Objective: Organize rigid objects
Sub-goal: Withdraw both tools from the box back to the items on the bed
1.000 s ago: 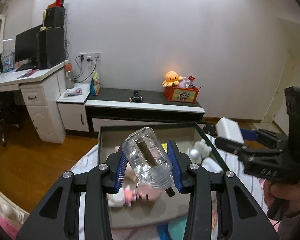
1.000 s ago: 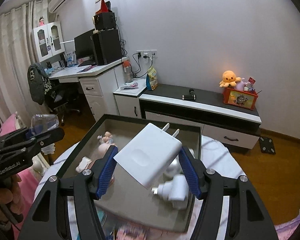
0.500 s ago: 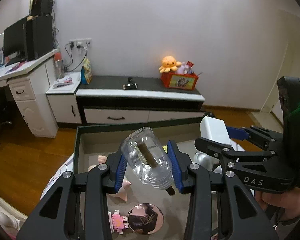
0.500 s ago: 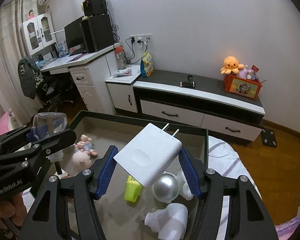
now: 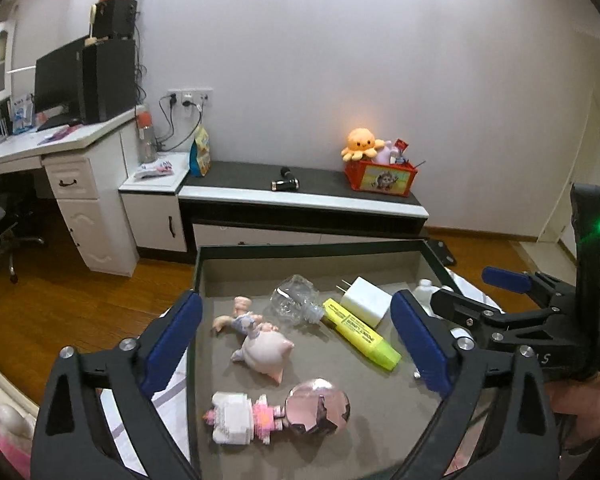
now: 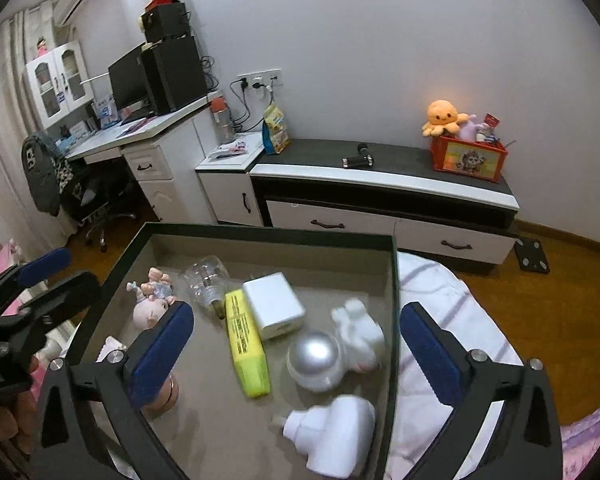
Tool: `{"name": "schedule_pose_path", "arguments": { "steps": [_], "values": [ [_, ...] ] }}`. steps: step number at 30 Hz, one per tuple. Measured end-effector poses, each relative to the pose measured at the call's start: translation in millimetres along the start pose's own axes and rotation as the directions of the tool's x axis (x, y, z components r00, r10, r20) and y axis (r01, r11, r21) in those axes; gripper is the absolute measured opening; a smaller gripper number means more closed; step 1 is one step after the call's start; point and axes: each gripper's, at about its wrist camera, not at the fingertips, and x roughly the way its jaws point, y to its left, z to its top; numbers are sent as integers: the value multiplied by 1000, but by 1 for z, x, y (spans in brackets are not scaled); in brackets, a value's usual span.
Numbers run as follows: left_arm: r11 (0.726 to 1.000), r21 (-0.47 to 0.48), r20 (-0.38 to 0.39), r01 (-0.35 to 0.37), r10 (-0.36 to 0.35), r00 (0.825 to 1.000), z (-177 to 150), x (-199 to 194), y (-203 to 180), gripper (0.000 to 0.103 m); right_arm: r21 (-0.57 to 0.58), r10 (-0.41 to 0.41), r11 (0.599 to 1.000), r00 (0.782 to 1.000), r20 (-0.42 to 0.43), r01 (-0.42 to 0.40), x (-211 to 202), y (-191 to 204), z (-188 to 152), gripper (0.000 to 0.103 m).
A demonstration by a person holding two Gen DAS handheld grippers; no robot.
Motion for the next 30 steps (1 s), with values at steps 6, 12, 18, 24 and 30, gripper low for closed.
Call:
{"name": "schedule_pose_path", "arguments": {
  "steps": [6,12,18,24,30],
  "values": [
    [1000,6,22,6,-6,1000,-15,-38,-4,100,31,8,999,999,33,-9,-34,0,-16,103],
    [1000,22,35,8,-9,999,-31,-73,-13,101,37,15,999,998,64,-17,-68,7,-33,103],
    [1000,25,49,2,-3,999,-48,-104,-23,101,46,19,999,996,89,-24,-97,12,-52,103],
    [1000,17,54,-3,2,999,-64,-131,-30,101,54,30,998,994,105,-36,-121,17,-75,103],
    [1000,19,65,-18,17,998,-80,-156,-36,103,53,36,998,992,121,-42,-146,22,-99,103]
  ]
}}
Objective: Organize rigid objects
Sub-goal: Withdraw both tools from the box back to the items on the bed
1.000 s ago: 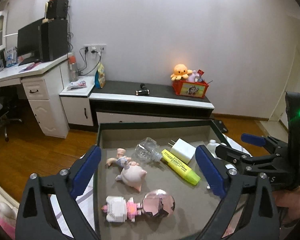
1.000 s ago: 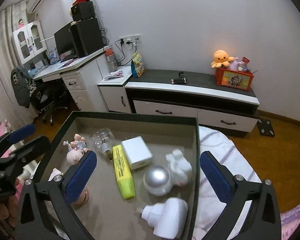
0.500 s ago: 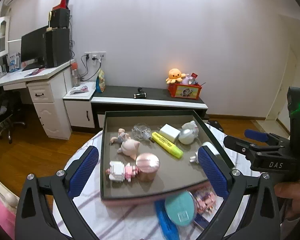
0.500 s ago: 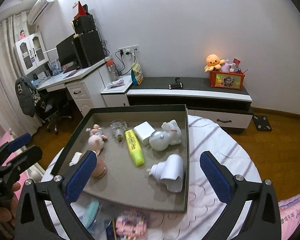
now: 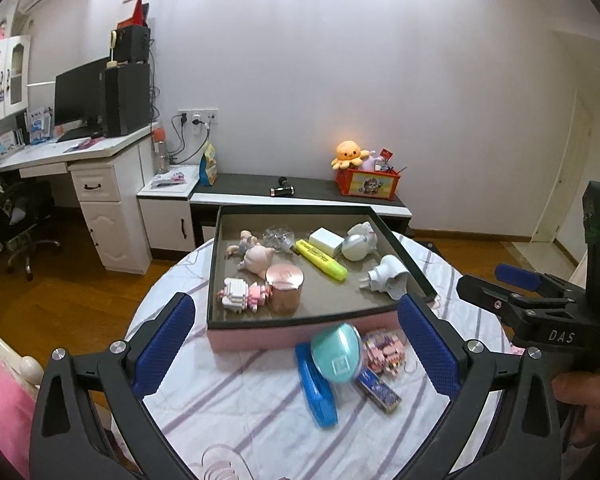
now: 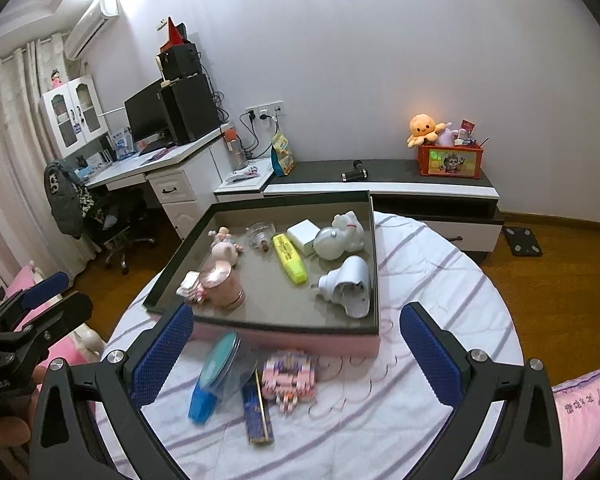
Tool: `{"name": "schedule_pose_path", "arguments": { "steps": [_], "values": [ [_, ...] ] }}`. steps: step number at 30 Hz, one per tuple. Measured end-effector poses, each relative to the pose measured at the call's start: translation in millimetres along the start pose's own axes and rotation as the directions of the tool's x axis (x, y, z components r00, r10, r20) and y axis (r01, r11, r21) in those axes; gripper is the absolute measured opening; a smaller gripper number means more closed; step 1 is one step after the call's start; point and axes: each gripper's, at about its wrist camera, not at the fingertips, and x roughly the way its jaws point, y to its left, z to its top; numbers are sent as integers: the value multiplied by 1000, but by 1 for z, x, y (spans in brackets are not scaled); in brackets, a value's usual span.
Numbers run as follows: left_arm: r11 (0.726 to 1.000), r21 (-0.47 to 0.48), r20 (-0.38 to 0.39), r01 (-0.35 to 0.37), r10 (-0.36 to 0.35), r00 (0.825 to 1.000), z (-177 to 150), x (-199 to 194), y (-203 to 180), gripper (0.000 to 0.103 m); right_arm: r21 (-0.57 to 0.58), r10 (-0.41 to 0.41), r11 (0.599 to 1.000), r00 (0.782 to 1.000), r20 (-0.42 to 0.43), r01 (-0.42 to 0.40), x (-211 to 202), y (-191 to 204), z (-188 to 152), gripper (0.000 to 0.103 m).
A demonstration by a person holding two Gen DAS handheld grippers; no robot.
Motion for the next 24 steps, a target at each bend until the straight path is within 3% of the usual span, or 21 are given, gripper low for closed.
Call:
{"name": "schedule_pose_path", "arguments": {
  "steps": [12,24],
  "values": [
    [999,-26,-18,-19,19,1000,-33,-33,-3,103,23,-7,1000,1000,1,7,-42,-5,-40,103],
    [998,-54,-72,-35,31,997,-63,-38,6,103,16,-6,1000,1000,-22,6,-44,-4,-56,103]
  ]
}}
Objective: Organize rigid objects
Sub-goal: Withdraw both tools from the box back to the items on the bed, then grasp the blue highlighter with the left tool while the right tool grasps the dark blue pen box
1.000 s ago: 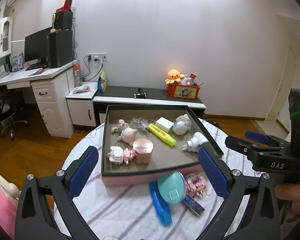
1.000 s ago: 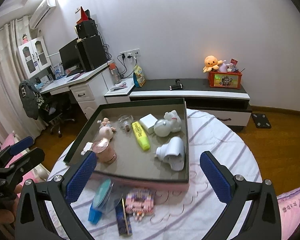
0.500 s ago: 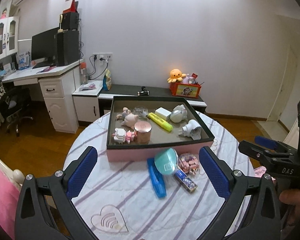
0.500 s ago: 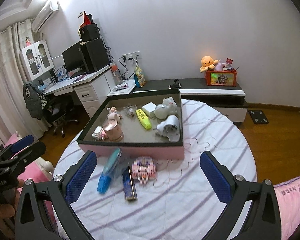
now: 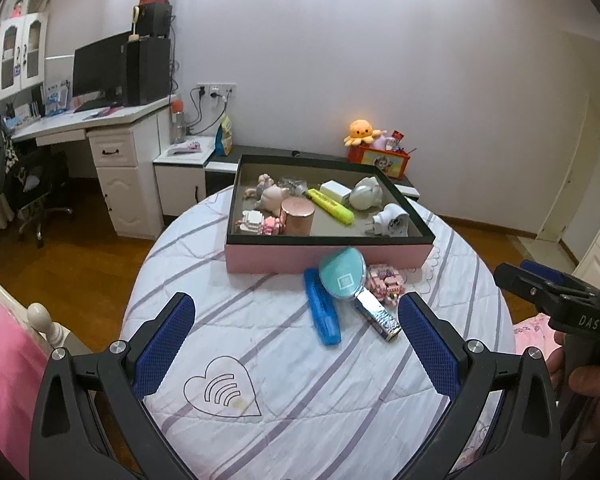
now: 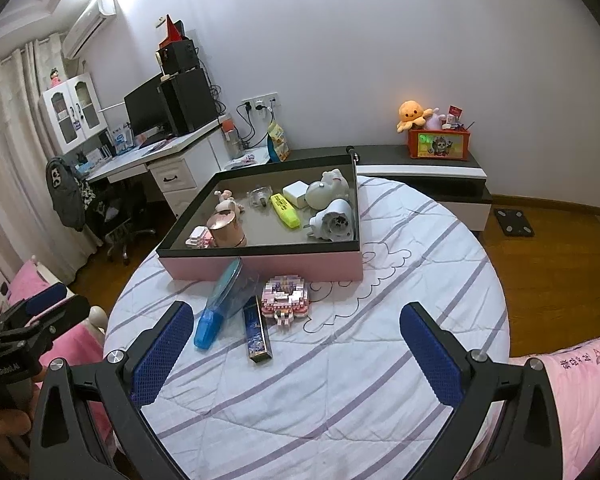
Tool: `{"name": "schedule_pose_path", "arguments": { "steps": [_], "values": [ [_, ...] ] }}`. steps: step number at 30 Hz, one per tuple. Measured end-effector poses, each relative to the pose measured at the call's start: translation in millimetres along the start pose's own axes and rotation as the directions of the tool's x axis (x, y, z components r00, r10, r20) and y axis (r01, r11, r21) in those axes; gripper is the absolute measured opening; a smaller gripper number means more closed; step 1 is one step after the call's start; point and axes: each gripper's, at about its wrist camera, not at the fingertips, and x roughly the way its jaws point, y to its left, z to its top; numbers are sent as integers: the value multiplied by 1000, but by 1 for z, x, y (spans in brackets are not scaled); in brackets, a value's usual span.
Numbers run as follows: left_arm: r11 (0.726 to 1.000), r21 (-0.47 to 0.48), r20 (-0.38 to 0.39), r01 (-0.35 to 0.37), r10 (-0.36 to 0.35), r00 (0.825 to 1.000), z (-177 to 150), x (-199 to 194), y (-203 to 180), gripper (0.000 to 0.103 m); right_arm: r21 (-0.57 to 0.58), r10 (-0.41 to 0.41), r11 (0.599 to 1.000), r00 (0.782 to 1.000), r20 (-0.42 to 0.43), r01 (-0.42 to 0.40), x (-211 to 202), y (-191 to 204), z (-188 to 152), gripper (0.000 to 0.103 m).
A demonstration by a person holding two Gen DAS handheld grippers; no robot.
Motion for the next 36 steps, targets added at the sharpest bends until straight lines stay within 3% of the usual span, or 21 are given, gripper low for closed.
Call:
{"name": "schedule_pose_path", "arguments": {
  "steps": [14,29,36],
  "values": [
    [1000,23,-85,6,-4,996,-15,35,-8,103,-13,0,1000,997,-79,-2,29,-1,-11,103],
    [1000,17,-167,11,-8,986,-20,83,-8,103,7,7,1000,982,-189,-6,83,-10,-22,103],
    [999,45,-219,12,-2,976,-26,114,-13,103,-35,25,999,969,-247,-34,100,-3,-29,103]
  ]
}}
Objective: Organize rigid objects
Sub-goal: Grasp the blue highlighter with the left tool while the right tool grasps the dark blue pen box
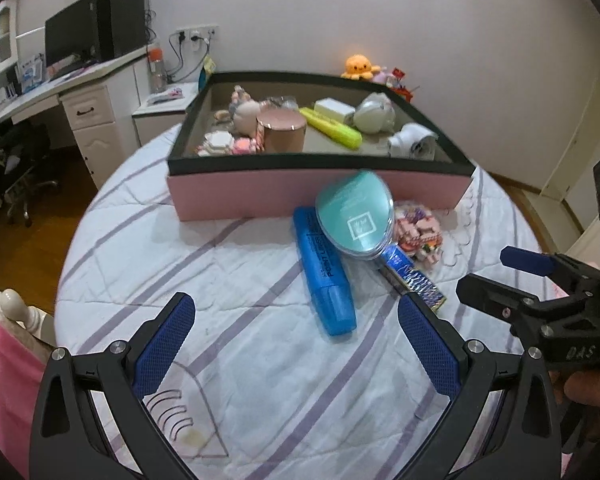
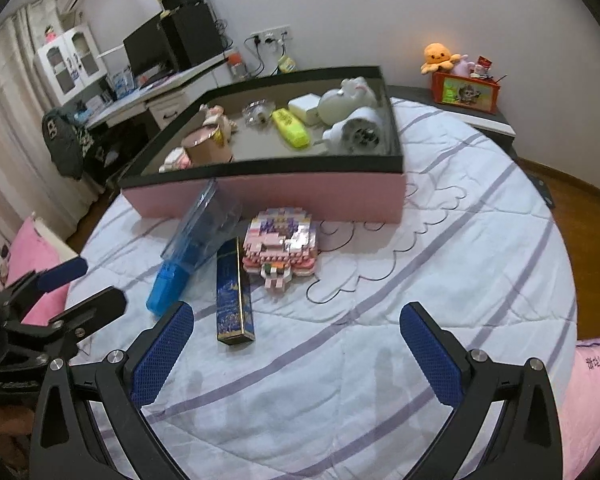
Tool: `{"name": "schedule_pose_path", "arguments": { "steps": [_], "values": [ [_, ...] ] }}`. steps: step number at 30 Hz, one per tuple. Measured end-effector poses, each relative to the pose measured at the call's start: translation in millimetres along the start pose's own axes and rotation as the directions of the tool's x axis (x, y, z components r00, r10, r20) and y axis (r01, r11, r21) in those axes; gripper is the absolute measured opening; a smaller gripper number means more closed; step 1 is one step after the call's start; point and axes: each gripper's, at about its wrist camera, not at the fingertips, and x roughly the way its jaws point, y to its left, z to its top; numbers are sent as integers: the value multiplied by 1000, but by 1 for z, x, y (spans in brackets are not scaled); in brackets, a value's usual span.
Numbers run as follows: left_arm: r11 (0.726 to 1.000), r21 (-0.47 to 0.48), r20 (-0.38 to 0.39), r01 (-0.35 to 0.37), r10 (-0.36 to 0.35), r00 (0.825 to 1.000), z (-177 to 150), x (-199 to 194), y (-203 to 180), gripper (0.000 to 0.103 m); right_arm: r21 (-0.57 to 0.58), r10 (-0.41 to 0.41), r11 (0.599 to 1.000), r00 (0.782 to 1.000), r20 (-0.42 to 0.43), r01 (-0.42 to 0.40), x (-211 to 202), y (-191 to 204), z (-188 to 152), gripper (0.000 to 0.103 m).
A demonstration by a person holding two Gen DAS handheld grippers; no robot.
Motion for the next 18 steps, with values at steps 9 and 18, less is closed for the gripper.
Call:
{"name": "schedule_pose_path", "arguments": {
  "steps": [9,18],
  "values": [
    [1000,13,-78,-25,26,997,8,44,3,85,-27,1,1000,999,-36,-2,11,5,-6,102],
    [999,44,-50,-13,16,999,18,49,11,35,-69,17,997,998,-59,-21,23,20,-4,75]
  ]
}}
